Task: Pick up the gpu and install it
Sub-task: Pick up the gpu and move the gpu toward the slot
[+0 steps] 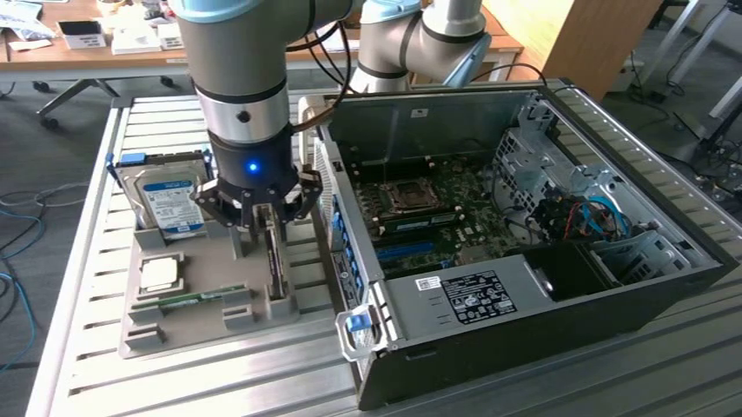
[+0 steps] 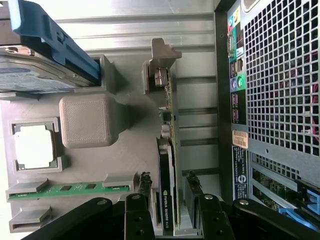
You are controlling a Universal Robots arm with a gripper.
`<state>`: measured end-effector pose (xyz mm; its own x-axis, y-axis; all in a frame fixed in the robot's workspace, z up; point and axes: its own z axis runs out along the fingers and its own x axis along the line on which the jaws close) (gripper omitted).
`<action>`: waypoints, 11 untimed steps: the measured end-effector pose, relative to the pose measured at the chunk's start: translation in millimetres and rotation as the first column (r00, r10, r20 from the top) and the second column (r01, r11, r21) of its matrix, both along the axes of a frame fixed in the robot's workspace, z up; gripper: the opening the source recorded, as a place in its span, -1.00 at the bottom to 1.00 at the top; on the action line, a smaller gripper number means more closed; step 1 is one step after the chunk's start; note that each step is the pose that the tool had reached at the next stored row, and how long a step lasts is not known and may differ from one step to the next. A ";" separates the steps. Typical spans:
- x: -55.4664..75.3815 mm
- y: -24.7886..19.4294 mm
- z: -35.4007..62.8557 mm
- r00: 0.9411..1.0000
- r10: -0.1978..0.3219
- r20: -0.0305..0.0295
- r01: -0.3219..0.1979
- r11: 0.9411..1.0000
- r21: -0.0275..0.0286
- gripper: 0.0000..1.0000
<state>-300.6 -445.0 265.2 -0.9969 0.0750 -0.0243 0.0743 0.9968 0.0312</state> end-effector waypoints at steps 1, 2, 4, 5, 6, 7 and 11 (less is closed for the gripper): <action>0.0 0.0 -1.1 1.000 0.000 0.000 0.000 1.000 0.000 -0.17; 0.0 0.0 -2.2 1.000 0.000 0.000 0.000 1.000 0.000 -0.17; 0.0 0.0 -4.5 1.000 0.000 0.000 0.000 1.000 0.000 -0.17; 0.0 0.0 -5.8 1.000 0.000 0.000 0.000 1.000 0.000 -0.17; 0.0 0.0 -7.0 1.000 0.000 0.000 0.000 1.000 0.000 -0.17; 0.0 0.0 -8.2 1.000 0.000 0.000 0.000 1.000 0.000 -0.17; 0.0 0.0 -12.5 1.000 0.000 0.000 0.000 1.000 0.000 -0.17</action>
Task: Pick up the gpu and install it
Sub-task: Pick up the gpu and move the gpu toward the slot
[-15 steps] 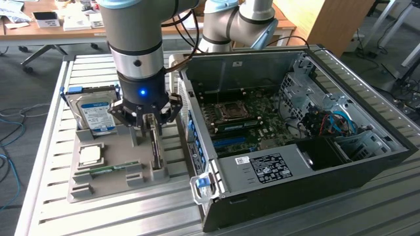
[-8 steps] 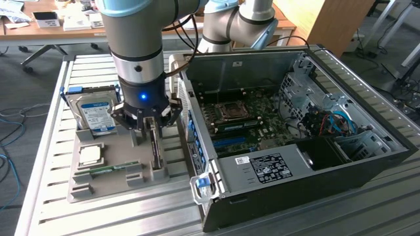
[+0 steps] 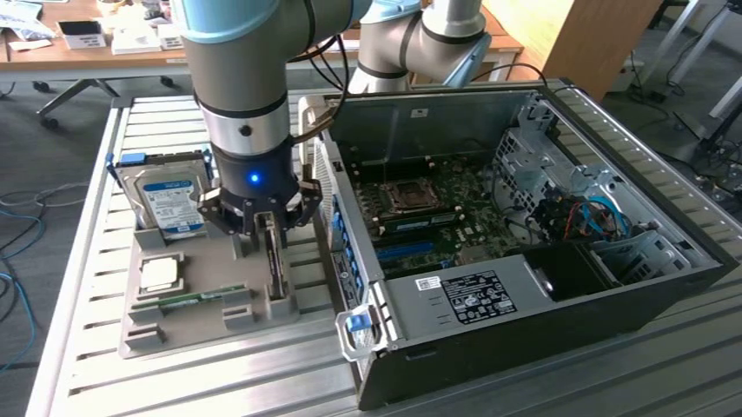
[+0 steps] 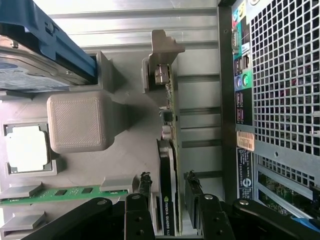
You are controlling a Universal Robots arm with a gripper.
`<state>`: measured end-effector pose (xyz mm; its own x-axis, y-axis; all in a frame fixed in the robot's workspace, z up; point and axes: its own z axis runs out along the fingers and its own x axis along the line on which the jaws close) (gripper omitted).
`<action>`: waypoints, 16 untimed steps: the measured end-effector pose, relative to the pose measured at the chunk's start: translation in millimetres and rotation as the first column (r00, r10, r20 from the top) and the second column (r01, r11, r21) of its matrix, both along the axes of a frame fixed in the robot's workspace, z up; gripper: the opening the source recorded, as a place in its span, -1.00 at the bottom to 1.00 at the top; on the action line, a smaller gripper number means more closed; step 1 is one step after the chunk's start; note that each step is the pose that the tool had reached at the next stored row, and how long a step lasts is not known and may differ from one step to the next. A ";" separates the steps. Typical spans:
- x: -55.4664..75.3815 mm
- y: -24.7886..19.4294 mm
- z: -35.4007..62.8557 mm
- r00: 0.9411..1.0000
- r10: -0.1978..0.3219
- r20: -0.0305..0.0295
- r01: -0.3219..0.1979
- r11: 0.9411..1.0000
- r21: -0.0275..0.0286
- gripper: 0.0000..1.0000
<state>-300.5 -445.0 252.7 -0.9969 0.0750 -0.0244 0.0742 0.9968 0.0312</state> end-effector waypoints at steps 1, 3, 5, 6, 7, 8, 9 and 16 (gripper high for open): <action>0.0 0.0 -0.1 1.000 0.000 0.000 0.000 1.000 0.000 -0.17; 0.0 0.0 -0.1 1.000 0.000 0.000 0.000 1.000 0.000 -0.17; 0.0 0.0 -0.2 1.000 0.000 0.000 0.000 1.000 0.000 -0.17; 0.0 0.0 -0.2 1.000 0.000 0.000 0.000 1.000 0.000 -0.17; 0.0 0.0 -0.2 1.000 0.000 0.000 0.000 1.000 0.000 -0.17; 0.0 0.0 -0.5 1.000 0.000 0.000 0.000 1.000 0.000 -0.17; 0.0 0.0 -0.9 1.000 0.000 0.000 0.000 1.000 0.000 -0.17; 0.0 0.0 -1.5 1.000 0.000 0.000 0.000 1.000 0.000 -0.17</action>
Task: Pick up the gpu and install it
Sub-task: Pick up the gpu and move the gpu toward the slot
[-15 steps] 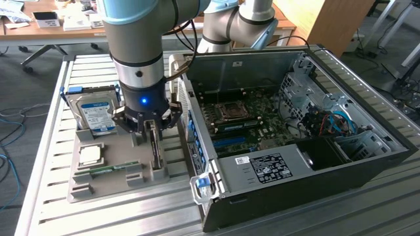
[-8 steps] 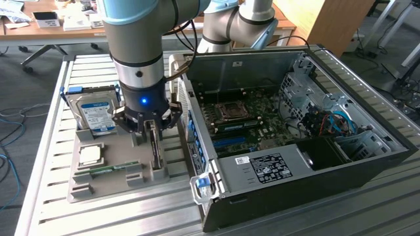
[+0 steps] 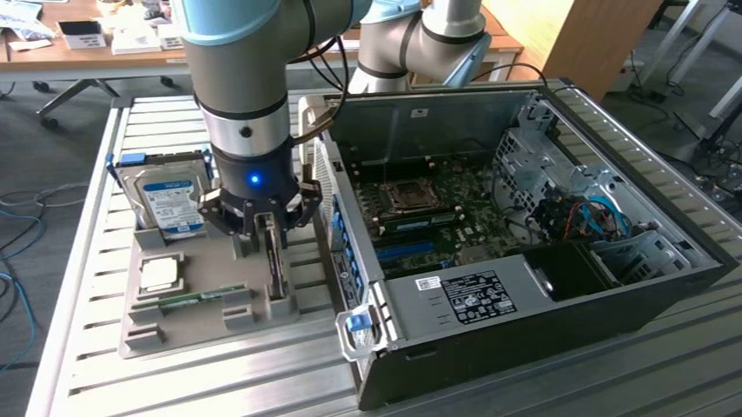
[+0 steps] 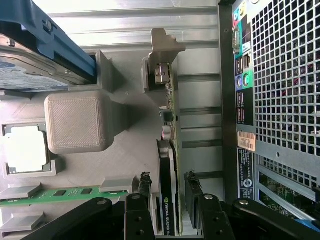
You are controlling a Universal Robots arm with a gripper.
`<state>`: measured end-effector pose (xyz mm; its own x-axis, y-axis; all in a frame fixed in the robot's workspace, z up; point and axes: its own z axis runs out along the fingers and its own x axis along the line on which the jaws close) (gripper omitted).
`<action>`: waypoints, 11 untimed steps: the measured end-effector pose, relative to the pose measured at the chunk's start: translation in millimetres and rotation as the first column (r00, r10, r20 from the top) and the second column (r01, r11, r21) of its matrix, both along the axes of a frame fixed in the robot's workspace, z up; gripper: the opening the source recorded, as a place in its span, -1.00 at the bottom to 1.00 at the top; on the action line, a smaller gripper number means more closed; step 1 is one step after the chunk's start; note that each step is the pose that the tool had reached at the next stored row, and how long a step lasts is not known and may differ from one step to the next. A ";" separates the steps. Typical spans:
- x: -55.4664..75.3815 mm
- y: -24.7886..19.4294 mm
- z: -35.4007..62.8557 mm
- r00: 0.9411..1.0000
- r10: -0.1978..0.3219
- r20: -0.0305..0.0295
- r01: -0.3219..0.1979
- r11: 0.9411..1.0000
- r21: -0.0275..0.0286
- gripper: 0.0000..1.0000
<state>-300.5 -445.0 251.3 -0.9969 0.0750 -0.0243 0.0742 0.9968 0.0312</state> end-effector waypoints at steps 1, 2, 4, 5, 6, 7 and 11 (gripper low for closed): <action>0.0 0.0 -0.1 1.000 0.000 0.000 0.000 1.000 0.000 -0.17; 0.0 0.0 -0.4 1.000 0.000 0.000 0.000 1.000 0.000 -0.17; 0.0 0.0 -1.4 1.000 0.000 0.000 0.000 1.000 0.000 -0.17; 0.0 0.0 -1.8 1.000 0.000 0.000 0.000 1.000 0.000 -0.17; 0.0 0.0 -2.5 1.000 0.000 0.000 0.000 1.000 0.000 -0.17; 0.0 0.0 -3.0 1.000 0.000 0.000 0.000 1.000 0.000 -0.17; 0.0 0.0 -5.4 1.000 0.000 0.000 0.000 1.000 0.000 -0.17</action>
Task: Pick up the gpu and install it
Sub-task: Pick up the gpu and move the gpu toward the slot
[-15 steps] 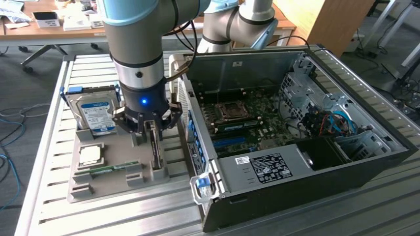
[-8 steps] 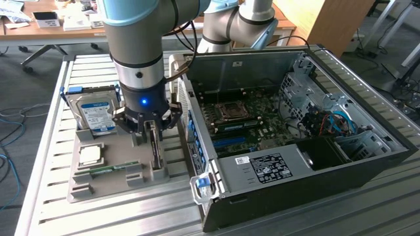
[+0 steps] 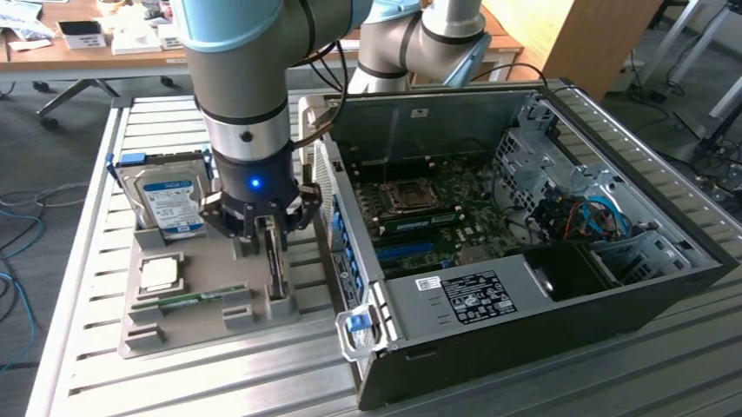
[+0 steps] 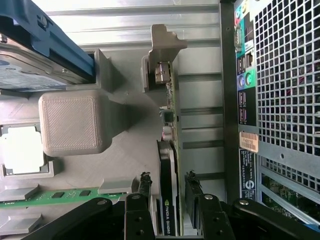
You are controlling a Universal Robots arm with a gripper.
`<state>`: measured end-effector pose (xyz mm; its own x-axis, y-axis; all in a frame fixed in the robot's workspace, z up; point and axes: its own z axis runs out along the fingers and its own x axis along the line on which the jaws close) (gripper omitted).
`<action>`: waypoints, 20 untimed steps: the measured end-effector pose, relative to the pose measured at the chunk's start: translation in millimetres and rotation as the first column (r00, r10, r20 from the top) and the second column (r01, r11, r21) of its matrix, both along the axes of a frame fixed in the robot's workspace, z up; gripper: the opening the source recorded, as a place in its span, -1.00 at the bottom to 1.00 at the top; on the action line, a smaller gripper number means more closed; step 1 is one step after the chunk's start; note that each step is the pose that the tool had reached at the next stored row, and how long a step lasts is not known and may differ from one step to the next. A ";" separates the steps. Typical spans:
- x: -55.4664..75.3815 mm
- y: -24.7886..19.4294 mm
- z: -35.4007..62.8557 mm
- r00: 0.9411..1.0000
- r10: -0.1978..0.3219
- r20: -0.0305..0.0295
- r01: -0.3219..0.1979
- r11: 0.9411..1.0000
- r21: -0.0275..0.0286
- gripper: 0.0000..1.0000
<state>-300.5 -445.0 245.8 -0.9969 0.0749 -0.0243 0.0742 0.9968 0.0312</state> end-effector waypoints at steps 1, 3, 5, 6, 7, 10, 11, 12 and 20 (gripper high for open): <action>0.0 0.0 -0.6 1.000 0.000 0.000 0.000 1.000 0.000 -0.17; 0.0 0.0 -1.5 1.000 0.000 0.000 0.000 1.000 0.000 -0.17; 0.0 0.0 -2.3 1.000 0.000 0.000 0.000 1.000 0.000 -0.17; 0.0 0.0 -2.8 1.000 0.000 0.000 0.000 1.000 0.000 -0.17; 0.0 0.0 -3.4 1.000 0.000 0.000 0.000 1.000 0.000 -0.17; 0.0 0.0 -6.1 1.000 0.000 0.000 0.000 1.000 0.000 -0.17; 0.0 0.0 -7.1 1.000 0.000 0.000 0.000 1.000 0.000 -0.17; 0.0 0.0 -8.1 1.000 0.000 0.000 0.000 1.000 0.000 -0.17; 1.6 0.0 -10.8 1.000 0.000 0.000 0.000 1.000 0.000 -0.17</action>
